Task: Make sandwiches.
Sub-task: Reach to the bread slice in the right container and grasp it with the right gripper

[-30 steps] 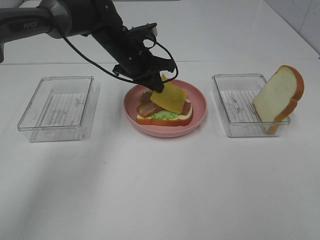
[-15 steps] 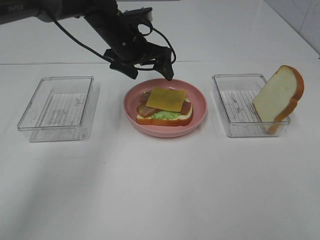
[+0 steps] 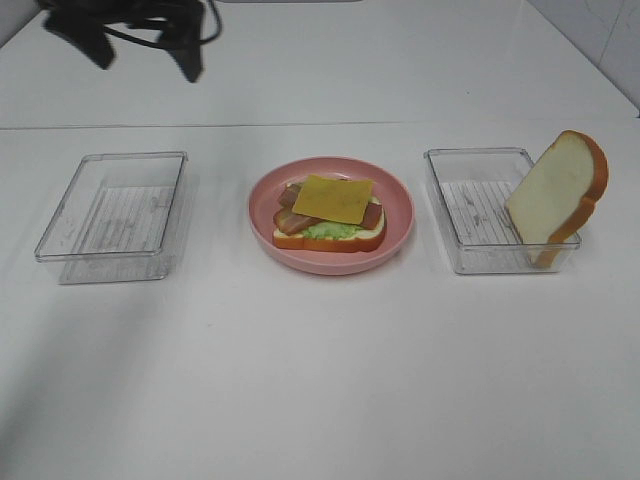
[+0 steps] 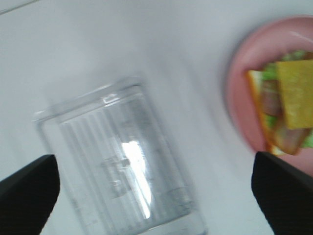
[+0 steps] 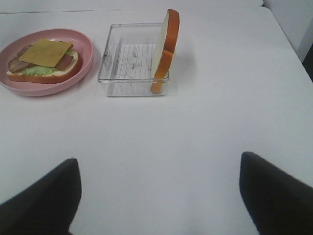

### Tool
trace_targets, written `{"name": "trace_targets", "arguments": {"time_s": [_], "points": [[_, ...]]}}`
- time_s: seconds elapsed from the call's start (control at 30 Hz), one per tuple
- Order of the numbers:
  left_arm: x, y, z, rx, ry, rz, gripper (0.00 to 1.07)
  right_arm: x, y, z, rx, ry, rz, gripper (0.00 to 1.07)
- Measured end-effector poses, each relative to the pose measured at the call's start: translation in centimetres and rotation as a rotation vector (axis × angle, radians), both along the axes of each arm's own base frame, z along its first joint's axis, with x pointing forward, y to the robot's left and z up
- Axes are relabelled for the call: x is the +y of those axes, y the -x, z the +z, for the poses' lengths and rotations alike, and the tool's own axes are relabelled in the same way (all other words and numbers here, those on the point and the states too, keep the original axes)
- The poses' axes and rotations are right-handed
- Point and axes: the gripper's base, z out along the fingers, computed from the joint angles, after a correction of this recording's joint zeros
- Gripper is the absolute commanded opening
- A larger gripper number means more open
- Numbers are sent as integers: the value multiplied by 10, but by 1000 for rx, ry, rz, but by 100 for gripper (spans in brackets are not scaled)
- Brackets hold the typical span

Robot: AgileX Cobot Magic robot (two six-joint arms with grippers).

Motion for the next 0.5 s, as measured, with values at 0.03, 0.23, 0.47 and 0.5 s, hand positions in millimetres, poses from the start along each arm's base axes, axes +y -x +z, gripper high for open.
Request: {"name": "trace_targets", "arguments": {"time_s": [0.03,0.23,0.47,0.5], "points": [[0,0,0,0,0,0,100,0,0,0,0,0,0,85],[110,3,27,-40,29,223,99,0,0,0,0,0,0,85],[120,55,41,9,25,238,98,0,0,0,0,0,0,85],[119,69,44,15,27,239,98,0,0,0,0,0,0,85]]}}
